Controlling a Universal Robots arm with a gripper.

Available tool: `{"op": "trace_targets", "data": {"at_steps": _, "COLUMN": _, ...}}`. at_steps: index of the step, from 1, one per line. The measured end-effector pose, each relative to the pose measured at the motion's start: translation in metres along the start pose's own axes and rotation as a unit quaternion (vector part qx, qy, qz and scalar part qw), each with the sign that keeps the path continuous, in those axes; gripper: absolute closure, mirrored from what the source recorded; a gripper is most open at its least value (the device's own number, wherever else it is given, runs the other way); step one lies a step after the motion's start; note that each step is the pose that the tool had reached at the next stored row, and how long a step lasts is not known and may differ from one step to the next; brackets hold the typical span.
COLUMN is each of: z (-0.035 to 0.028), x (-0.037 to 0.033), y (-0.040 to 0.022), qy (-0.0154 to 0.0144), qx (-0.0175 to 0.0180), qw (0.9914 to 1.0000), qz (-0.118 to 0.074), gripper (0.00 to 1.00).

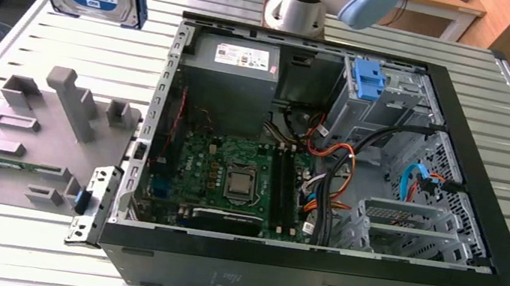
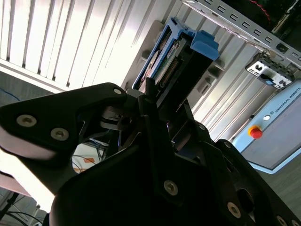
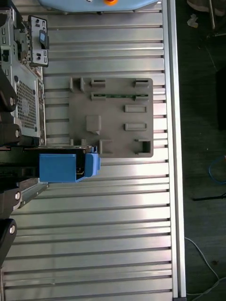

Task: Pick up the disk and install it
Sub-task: 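Pick up the disk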

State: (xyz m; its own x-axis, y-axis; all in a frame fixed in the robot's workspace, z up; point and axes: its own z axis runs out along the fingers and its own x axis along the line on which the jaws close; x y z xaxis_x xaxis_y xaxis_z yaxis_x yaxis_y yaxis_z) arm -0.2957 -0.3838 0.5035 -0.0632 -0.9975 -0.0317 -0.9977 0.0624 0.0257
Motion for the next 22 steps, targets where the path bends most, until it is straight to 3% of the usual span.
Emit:
{"op": "trace_targets", "data": {"at_steps": 13, "z": -0.0004, "x": -0.0012, "y": -0.0169, "qy": 0.0000, "qx": 0.0000, "qw": 1.00000, "qz": 0.000, "gripper": 0.65}}
{"op": "trace_targets", "data": {"at_steps": 22, "z": -0.0008, "x": -0.0025, "y": -0.0369, "qy": 0.0000, "qx": 0.0000, "qw": 1.00000, "qz": 0.000, "gripper": 0.65}}
